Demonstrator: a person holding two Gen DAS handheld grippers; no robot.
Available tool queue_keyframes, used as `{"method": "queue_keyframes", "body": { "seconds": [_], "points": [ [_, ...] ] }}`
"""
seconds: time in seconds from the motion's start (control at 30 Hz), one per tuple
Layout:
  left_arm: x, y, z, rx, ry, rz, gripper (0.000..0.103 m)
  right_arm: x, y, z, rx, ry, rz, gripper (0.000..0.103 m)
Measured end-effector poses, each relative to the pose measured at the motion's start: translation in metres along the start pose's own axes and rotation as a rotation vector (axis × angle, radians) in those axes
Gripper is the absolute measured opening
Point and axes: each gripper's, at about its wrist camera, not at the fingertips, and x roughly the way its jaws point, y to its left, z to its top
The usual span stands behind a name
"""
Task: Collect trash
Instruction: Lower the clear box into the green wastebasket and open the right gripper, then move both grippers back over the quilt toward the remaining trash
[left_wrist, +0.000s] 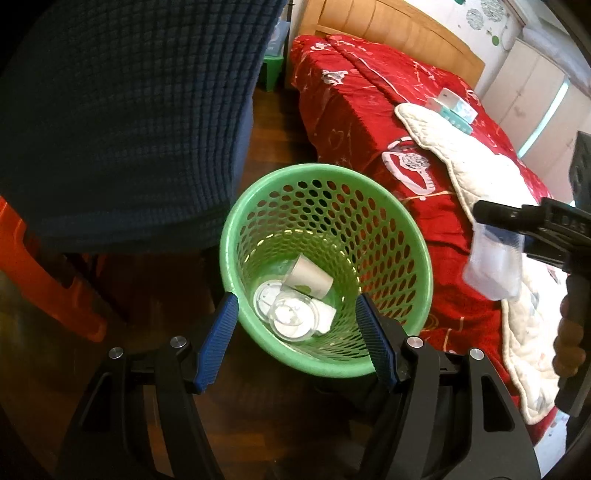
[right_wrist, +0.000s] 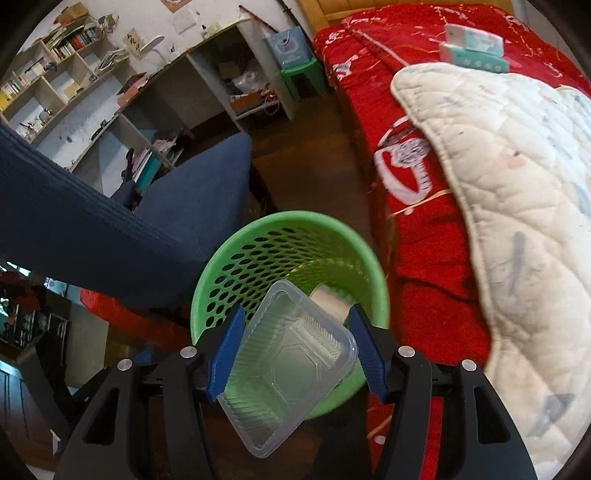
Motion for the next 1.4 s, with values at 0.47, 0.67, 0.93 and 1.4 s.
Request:
{"method": "queue_keyframes", "body": {
  "seconds": [0.47, 0.67, 0.93, 1.4],
  "points": [
    [0.002, -0.008, 0.003, 0.007, 0.004, -0.017, 0.066, -0.008, -0.011, -0.008, 0.021, -0.01, 0.006, 0.066],
    [0.003, -0.03, 0.007, 0.048, 0.004, -0.036, 0.065, -0.039, -0.043, -0.015, 0.036, -0.059, -0.066, 0.07],
    [0.009, -0.07, 0.01, 0.108, 0.015, -0.08, 0.066, -0.084, -0.115, -0.029, 0.125, -0.107, -0.19, 0.071],
    [0.012, -0.126, 0.017, 0.199, 0.022, -0.133, 0.066, -0.155, -0.239, -0.026, 0.251, -0.198, -0.451, 0.071]
  ]
}}
